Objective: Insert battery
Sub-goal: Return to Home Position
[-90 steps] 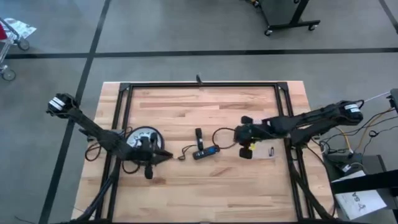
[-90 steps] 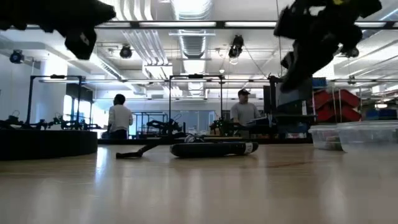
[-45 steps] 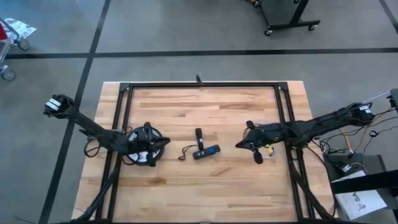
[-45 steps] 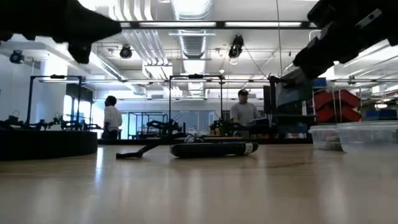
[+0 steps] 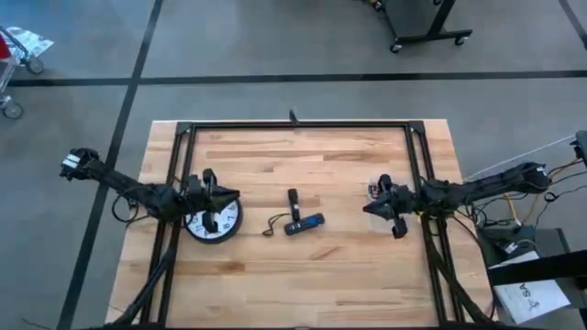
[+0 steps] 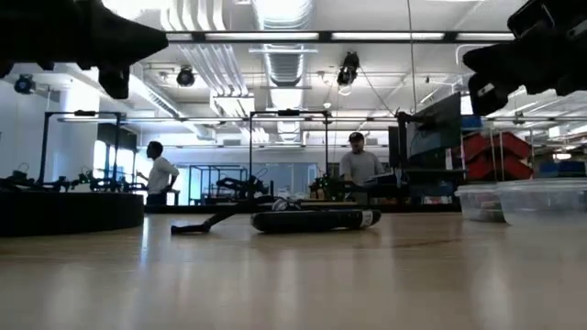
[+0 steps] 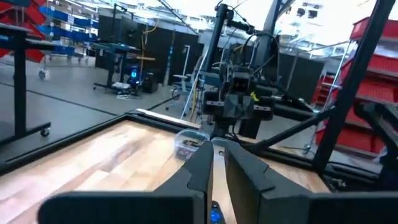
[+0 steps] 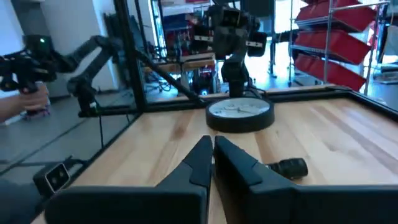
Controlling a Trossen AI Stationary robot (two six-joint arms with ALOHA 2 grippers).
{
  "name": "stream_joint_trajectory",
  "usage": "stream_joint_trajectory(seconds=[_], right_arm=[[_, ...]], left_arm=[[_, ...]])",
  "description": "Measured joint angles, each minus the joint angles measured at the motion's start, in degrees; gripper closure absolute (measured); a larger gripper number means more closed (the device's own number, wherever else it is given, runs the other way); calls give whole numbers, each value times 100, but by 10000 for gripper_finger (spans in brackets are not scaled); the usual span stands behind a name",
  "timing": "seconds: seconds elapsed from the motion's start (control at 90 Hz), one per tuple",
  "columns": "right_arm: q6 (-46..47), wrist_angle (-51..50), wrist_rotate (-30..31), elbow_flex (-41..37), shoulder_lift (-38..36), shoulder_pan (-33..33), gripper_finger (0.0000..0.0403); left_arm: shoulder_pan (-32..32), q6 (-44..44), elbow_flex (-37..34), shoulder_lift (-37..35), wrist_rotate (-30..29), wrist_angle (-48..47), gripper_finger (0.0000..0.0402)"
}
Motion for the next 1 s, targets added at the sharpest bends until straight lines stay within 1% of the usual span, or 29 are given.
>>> stream_joint_trajectory(seconds=[0.122,0.167,0.222,0.344,0.456,0.567,0.667,0.8,0.922,1.0], right_arm=[[1,19,-374,0,-270,-2,400],[12,28,-412,0,-308,1,400],[19,14,-398,0,-319,0,400],[18,-93,-391,0,-274,0,400],[10,-137,-391,0,-269,0,400],[4,-127,-391,-2,-271,0,400],[1,-127,-391,-2,-271,0,400],[-1,-129,-389,-2,-271,0,400],[-1,-125,-389,-2,-271,0,400],[-2,-126,-388,-4,-271,0,400]], left_arm=[[544,-107,-61,-144,922,-11,379],[719,-81,-66,-214,1257,-17,379],[915,-26,-68,-303,1515,-7,379],[1197,113,-68,-610,1712,-337,379],[1220,197,-68,-1076,1920,-1085,379],[1216,221,-68,-1669,1879,-1824,379],[1216,242,-69,-2190,1856,-2110,379],[1215,188,-149,-2722,2368,-2393,379],[1216,194,-379,-3026,2222,-2459,379],[1220,-5,-556,-3033,2227,-2444,379]])
